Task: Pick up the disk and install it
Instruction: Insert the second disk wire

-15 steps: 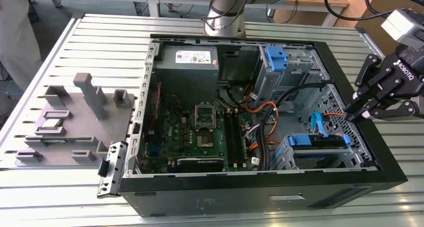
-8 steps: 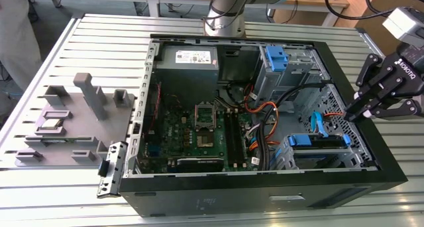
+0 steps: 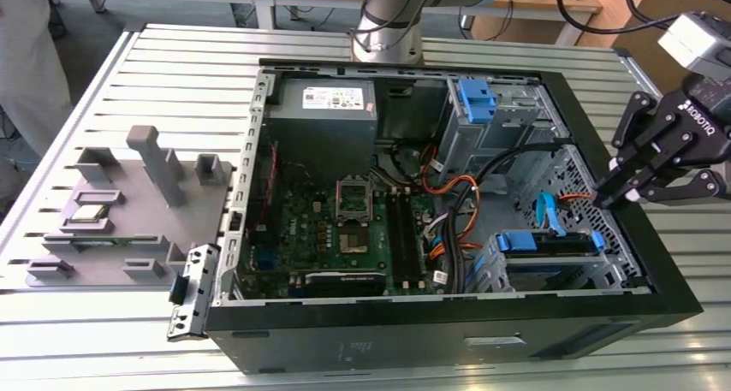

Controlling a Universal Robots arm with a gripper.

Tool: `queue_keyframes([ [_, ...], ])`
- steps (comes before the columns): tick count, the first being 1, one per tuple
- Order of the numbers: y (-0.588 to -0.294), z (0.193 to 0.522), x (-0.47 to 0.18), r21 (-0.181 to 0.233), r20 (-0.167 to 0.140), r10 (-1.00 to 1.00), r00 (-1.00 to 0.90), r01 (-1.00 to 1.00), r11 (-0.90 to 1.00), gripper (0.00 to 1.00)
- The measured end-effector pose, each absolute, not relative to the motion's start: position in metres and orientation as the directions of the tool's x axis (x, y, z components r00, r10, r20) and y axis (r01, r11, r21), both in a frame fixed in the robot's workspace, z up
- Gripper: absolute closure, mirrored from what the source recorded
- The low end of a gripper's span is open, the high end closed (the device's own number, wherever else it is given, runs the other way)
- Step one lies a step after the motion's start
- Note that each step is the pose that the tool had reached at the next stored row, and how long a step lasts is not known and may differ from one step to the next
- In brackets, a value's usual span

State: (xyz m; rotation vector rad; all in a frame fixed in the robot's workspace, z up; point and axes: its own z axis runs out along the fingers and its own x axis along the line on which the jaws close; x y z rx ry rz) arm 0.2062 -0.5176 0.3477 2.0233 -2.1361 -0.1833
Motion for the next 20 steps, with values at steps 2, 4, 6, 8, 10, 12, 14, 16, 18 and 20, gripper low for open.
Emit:
queue_keyframes([
  [2,-0.5161,0.3472,0.2062,0.221,0.055,-0.998,-0.037,-0.974,0.049,0.70],
  [4,-0.5145,0.3469,0.2061,0.221,0.055,-0.998,-0.028,-0.974,0.040,0.70],
  [6,-0.5129,0.3465,0.2060,0.221,0.055,-0.998,-0.020,-0.975,0.032,0.70],
  [8,-0.5116,0.3461,0.2059,0.221,0.056,-0.998,-0.012,-0.975,0.024,0.70],
  [10,-0.5106,0.3458,0.2059,0.221,0.057,-0.998,-0.005,-0.975,0.018,0.70],
  [12,-0.5098,0.3454,0.2059,0.221,0.060,-0.998,0.001,-0.975,0.012,0.70],
  [14,-0.5093,0.3450,0.2058,0.221,0.065,-0.998,0.007,-0.975,0.007,0.70],
  [16,-0.5089,0.3446,0.2058,0.221,0.069,-0.998,0.013,-0.975,0.003,0.70],
  [18,-0.5088,0.3444,0.2059,0.221,0.071,-0.997,0.015,-0.975,0.001,0.70],
  [20,-0.5088,0.3445,0.2059,0.221,0.072,-0.997,0.016,-0.975,0.001,0.70],
])
